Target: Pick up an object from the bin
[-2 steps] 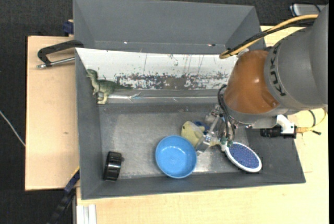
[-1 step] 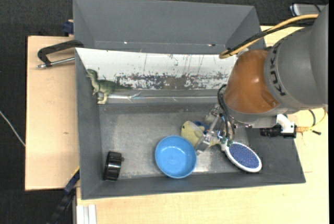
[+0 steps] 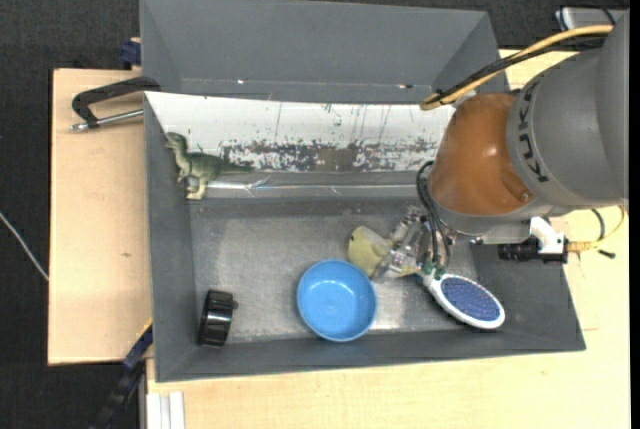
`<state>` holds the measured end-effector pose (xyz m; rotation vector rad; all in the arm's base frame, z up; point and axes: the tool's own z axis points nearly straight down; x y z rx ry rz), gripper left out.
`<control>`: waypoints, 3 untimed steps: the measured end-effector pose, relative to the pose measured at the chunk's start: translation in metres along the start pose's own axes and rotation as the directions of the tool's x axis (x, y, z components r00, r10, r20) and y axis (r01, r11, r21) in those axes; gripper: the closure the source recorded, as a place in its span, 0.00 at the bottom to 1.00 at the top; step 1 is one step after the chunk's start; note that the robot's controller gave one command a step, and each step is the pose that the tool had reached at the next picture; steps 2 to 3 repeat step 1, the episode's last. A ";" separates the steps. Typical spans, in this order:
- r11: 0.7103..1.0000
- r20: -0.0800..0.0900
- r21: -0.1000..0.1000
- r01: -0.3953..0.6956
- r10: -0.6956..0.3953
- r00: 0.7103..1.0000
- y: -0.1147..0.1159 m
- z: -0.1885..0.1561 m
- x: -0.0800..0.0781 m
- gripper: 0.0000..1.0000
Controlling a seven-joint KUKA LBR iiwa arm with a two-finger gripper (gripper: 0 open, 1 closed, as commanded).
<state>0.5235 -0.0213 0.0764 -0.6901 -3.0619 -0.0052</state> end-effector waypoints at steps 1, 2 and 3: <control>1.000 0.012 -0.002 0.002 -0.002 1.000 0.002 -0.052 -0.002 1.00; 1.000 0.012 -0.002 0.002 -0.002 1.000 0.002 -0.052 -0.002 1.00; 1.000 0.012 -0.002 0.002 -0.002 1.000 0.002 -0.052 -0.002 1.00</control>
Offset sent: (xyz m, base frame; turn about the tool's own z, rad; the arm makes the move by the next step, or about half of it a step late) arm 0.0001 0.0000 0.0485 0.0000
